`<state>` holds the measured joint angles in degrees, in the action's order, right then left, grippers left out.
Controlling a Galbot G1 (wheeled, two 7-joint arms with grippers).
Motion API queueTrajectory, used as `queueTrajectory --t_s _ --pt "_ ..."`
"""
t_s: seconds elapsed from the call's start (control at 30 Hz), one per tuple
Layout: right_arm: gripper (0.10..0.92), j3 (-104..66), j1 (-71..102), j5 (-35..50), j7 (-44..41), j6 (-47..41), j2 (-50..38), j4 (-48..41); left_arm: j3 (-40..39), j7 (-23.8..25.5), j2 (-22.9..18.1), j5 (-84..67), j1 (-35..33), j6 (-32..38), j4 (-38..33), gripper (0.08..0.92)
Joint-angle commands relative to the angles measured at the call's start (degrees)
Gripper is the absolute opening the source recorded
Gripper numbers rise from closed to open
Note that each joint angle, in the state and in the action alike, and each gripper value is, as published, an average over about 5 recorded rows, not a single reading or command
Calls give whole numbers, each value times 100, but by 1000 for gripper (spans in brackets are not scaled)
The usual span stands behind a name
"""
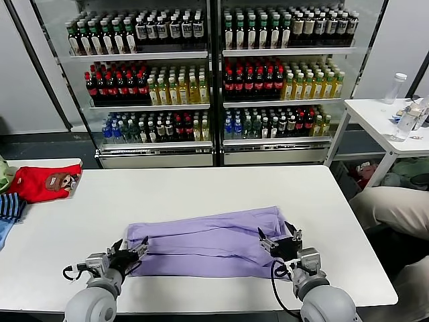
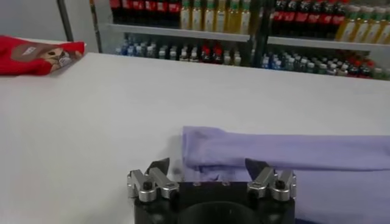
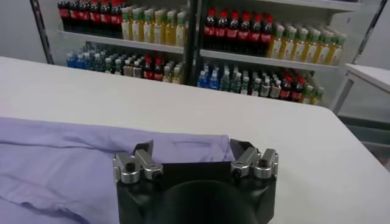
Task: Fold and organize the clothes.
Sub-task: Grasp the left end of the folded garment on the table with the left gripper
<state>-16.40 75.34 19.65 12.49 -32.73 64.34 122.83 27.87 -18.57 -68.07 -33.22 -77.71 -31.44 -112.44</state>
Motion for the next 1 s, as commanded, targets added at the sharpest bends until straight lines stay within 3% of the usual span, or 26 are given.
queueTrajectory --t_s 0.03,0.7,0.8,1.0 --pt "823 7 47 -59 -5 -3 10 9 -242 -652 -140 -28 122 50 101 716" --pt "823 53 61 -150 -40 2 29 -89 -404 -666 -333 522 97 86 93 140" --pt "823 55 55 -161 -42 4 30 -95 -326 -606 -348 1150 106 174 25 93" --pt "823 31 32 -170 -43 8 10 -83 261 -476 -77 2067 73 58 -223 85"
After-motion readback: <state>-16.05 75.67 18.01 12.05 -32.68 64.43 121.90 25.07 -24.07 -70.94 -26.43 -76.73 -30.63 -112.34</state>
